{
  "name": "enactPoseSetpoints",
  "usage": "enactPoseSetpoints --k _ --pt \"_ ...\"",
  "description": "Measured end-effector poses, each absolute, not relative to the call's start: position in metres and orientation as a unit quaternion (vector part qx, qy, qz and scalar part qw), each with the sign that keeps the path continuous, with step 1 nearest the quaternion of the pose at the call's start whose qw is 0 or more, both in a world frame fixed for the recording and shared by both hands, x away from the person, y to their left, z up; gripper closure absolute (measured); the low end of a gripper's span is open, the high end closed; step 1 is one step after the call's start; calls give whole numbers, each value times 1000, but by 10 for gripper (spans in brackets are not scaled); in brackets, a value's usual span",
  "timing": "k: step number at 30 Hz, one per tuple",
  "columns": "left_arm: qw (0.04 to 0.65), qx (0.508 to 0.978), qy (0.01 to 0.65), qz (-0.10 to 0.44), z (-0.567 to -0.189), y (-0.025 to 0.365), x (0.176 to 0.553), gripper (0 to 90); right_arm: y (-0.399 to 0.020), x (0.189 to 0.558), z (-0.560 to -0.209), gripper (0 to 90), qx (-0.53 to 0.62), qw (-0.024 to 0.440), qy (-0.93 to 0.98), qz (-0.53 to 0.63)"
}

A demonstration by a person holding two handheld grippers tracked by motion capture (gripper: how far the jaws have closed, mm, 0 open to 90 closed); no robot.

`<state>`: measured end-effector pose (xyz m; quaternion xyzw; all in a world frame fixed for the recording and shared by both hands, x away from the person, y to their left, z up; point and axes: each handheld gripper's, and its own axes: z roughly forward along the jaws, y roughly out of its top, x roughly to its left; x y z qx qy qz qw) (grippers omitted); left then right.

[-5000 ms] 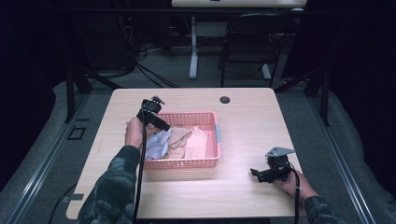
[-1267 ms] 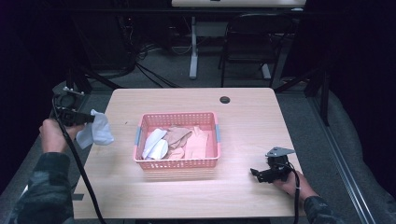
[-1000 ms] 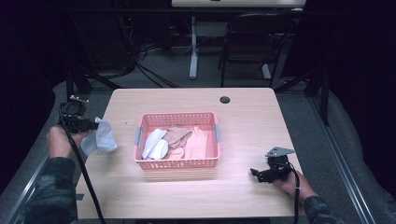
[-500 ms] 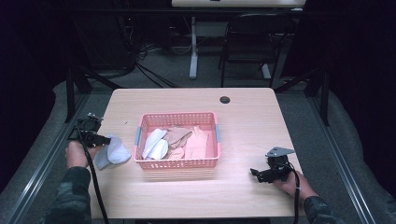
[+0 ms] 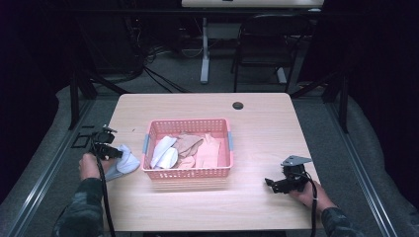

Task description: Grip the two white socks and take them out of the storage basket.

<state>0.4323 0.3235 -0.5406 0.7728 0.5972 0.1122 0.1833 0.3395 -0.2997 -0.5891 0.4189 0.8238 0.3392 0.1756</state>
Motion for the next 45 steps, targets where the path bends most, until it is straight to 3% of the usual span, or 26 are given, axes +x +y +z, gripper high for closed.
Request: enactPoseSetpoints --k 4,9,10,15,29,33,45 --pt "187 771 599 105 -544 325 432 810 -300 340 -589 0 419 175 824 340" --pt "200 765 603 105 -539 329 429 687 -300 340 -589 0 419 176 824 339" --pt "203 766 600 110 -532 330 428 594 -300 340 -589 0 419 176 824 339" --pt "219 764 594 122 -511 329 422 370 -300 340 -589 0 419 176 824 340" --pt "256 785 541 156 -455 289 410 51 -300 340 -589 0 419 176 824 339" --pt "258 799 520 158 -449 267 413 4 -300 340 -589 0 419 176 824 339" --pt "263 825 477 149 -452 216 418 4 -300 340 -589 0 419 176 824 339"
